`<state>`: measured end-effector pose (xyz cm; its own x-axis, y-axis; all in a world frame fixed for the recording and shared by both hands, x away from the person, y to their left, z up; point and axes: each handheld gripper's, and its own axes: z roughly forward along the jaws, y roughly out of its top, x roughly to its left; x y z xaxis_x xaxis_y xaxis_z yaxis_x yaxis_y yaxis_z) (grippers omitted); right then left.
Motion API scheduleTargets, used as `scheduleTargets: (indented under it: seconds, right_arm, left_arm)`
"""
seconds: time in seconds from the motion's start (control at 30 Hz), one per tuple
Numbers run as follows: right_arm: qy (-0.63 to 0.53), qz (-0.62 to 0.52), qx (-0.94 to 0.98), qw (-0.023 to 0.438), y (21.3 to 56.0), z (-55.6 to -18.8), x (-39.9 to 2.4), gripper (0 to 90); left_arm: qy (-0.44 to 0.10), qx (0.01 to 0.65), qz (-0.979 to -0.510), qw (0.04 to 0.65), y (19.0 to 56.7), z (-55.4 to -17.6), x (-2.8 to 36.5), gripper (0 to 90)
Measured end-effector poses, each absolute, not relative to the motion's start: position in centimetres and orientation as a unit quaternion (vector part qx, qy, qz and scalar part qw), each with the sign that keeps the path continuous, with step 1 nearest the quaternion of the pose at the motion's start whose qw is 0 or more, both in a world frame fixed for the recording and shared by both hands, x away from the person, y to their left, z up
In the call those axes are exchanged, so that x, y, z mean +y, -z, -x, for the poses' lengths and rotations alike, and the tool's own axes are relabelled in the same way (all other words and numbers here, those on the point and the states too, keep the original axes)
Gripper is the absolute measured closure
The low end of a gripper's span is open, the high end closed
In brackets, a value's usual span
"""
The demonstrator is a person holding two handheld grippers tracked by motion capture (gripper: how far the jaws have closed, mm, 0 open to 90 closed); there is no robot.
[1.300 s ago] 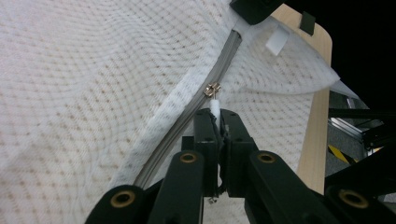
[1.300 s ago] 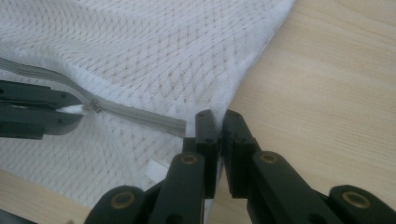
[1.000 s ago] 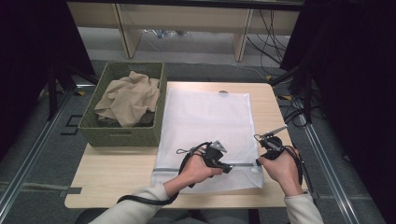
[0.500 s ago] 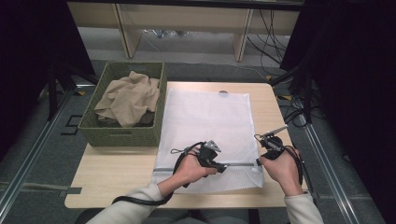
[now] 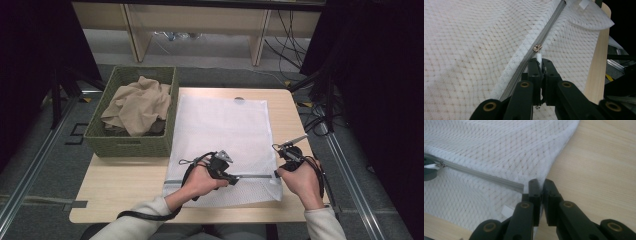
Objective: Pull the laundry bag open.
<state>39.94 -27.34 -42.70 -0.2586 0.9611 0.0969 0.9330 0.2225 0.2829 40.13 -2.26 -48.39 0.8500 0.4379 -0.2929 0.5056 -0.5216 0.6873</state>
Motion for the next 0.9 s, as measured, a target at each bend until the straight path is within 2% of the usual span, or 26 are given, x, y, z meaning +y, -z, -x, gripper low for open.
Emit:
scheduleTargets:
  seconds: [0.9]
  right_arm:
    - [-0.141,-0.607,0.781,0.053,42.7,-39.9,-27.8,86.6]
  left_arm:
    - [0.040,0.283,-0.869,0.404,48.4,-40.3,-0.8,86.5]
